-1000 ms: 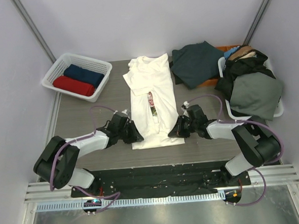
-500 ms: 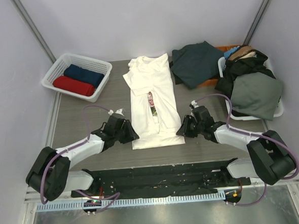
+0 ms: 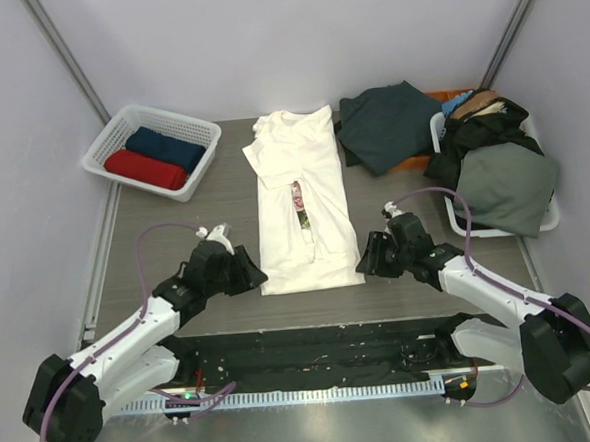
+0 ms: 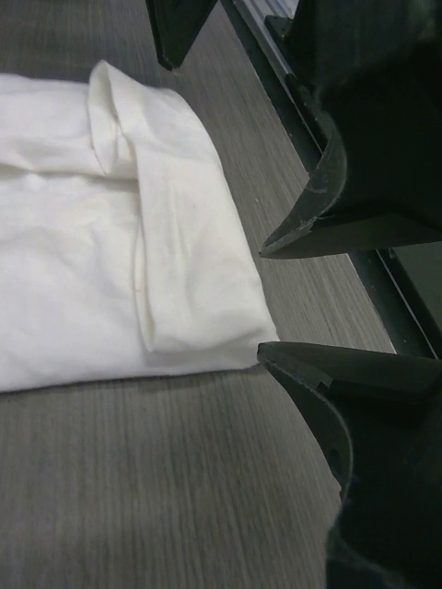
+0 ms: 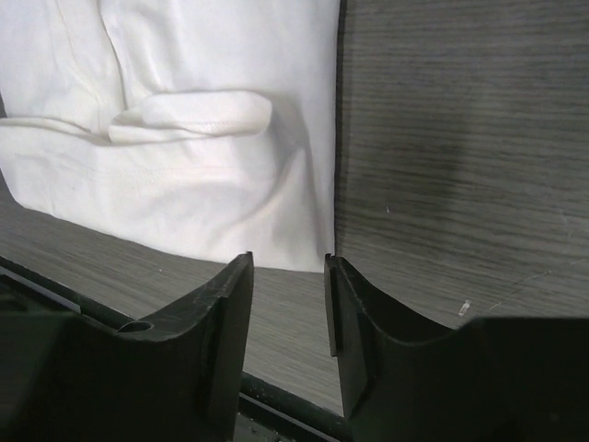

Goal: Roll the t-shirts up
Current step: Roll the T-shirt to the center of the board.

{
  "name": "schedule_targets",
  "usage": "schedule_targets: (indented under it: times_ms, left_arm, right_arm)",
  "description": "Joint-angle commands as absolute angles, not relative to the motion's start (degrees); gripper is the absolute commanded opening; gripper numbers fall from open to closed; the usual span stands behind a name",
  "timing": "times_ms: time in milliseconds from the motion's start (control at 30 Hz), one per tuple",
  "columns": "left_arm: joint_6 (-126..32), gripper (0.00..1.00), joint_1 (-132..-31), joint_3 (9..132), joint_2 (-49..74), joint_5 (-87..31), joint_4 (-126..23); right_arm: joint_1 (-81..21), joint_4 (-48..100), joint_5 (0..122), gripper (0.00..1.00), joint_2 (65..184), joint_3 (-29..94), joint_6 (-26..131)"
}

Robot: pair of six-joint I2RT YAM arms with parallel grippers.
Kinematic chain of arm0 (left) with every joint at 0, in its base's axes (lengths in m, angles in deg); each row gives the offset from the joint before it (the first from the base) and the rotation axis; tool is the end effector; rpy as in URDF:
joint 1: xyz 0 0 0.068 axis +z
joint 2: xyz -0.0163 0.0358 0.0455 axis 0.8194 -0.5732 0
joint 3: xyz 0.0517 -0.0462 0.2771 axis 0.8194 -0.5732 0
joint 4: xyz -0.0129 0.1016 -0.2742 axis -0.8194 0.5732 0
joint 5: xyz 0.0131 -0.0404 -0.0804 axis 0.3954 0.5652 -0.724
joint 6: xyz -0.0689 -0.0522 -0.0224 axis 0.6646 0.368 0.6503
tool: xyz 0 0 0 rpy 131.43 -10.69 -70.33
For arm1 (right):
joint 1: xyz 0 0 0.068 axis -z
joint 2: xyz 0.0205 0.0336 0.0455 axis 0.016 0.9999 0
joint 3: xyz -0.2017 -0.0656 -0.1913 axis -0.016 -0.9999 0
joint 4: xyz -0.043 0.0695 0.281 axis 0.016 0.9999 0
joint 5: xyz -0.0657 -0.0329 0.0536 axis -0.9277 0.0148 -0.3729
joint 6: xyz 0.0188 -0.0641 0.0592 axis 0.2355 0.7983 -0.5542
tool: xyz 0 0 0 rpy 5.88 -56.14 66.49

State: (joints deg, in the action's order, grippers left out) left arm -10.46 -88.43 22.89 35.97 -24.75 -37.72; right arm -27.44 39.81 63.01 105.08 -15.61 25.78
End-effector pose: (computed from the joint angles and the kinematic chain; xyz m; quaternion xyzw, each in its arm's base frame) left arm 0.1982 -0.1395 0.1580 -0.0938 0.9000 -0.3072 0.2948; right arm 0.2199 0.1247 0.1371 0.0283 0.9322 0.2450 0.2651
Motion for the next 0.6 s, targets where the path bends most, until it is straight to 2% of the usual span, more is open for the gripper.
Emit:
schedule_targets:
  times_ms: [0,400,567]
  left_arm:
    - [-9.19,0.44,-88.6,18.97,36.54,-26.52,-37.2]
    - [-10.33,0.4,-89.83,18.97,29.42,-26.78,-41.24]
    - [-10.68,0.37,-89.83,18.79,28.45,-26.69,-41.86]
  right_arm:
    - [-29.48,42.2,61.41,0.42,106.11,-15.87,25.88]
    - [-32.2,43.09,56.31,0.39,112.09,-13.93,25.0]
    - [-32.55,42.56,56.57,0.33,112.62,-14.02,25.26]
